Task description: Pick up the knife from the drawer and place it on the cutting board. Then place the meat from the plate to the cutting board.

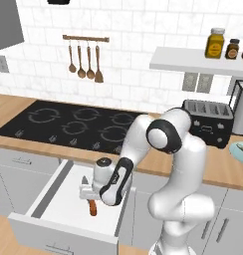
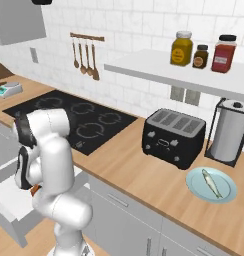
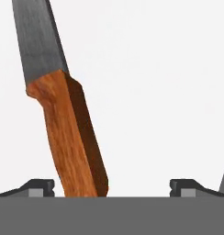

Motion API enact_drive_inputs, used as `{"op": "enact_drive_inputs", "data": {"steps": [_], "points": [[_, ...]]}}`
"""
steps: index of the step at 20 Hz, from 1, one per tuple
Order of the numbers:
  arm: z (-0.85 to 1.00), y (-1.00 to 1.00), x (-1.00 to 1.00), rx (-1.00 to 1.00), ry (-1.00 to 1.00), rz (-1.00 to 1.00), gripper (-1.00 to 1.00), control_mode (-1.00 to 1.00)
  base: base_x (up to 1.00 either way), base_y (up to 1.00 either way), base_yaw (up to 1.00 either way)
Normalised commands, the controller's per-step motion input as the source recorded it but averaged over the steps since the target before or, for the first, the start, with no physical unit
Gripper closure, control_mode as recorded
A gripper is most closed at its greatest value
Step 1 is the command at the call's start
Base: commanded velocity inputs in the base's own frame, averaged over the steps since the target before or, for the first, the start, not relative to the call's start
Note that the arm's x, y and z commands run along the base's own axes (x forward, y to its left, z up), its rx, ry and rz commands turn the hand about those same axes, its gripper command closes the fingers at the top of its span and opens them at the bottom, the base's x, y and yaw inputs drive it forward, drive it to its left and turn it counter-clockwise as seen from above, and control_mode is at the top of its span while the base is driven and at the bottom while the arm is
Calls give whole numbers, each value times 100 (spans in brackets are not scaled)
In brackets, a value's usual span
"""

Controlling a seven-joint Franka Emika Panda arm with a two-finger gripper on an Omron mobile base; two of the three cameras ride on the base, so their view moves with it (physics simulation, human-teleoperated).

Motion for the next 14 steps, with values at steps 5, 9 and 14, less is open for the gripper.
{"op": "enact_drive_inputs", "data": {"steps": [5,9,14], "points": [[-56,61,45,-8,0,0,-100,-100,0,0,0],[-57,99,22,-13,0,0,-100,-100,0,0,0],[2,36,0,-3,-3,0,100,-100,0,0,0]]}}
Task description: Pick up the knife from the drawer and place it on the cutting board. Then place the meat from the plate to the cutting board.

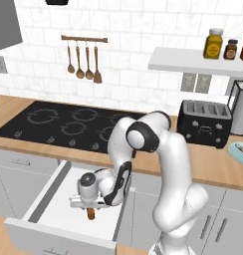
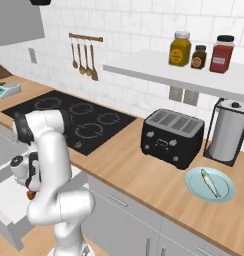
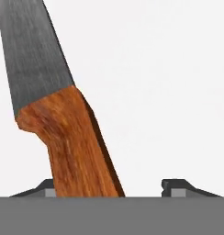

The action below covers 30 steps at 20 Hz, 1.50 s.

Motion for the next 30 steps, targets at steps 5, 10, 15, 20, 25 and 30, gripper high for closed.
{"op": "enact_drive_inputs", "data": {"steps": [5,10,15,20,25,30], "points": [[97,-4,-2,2,-9,0,100,-100,0,0,0],[100,-3,-13,5,-7,-1,100,-100,0,0,0],[100,0,-22,2,-8,-1,100,-100,0,0,0],[100,26,-2,0,-1,-4,100,-100,0,0,0],[100,93,12,-16,9,0,100,-100,0,0,0],[100,50,9,-21,5,5,100,-100,0,0,0]]}}
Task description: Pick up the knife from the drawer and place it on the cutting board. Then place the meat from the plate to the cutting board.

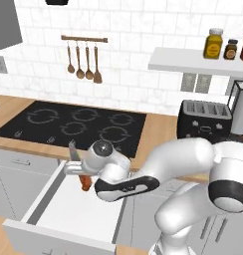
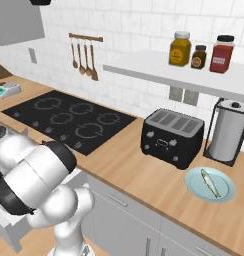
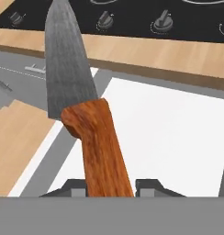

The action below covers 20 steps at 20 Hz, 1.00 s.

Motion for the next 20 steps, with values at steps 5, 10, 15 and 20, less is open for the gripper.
{"op": "enact_drive_inputs", "data": {"steps": [5,10,15,20], "points": [[100,-8,0,-18,-9,0,100,-100,0,0,0],[65,-61,0,-21,-10,-3,100,-100,0,0,0],[29,-100,0,-12,0,-4,100,-100,0,0,0],[2,-100,0,-2,1,0,100,-100,0,0,0]]}}
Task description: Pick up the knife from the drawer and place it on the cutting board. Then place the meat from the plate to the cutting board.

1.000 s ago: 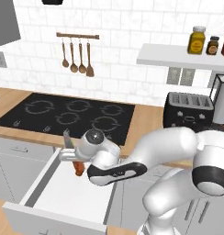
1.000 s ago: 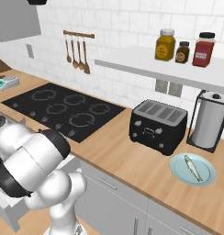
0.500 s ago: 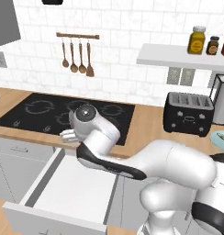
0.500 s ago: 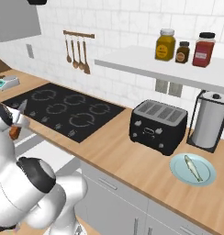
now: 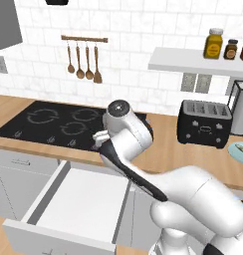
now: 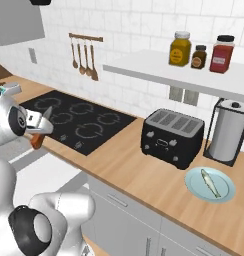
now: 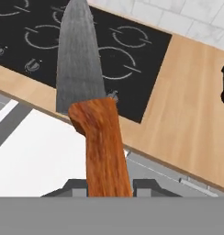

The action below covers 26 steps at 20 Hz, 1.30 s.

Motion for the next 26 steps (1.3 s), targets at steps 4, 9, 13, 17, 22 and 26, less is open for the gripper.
{"op": "enact_drive_inputs", "data": {"steps": [4,9,13,17,22,26], "points": [[0,-100,-21,0,0,13,100,-100,0,0,0],[0,-100,-9,3,0,17,100,-100,0,0,0],[3,-100,-28,6,0,21,100,-100,0,0,0],[0,-21,-15,2,0,5,100,100,-66,-41,17],[0,0,0,0,0,0,100,100,-100,1,22],[0,0,0,0,0,0,100,100,-84,88,7]]}}
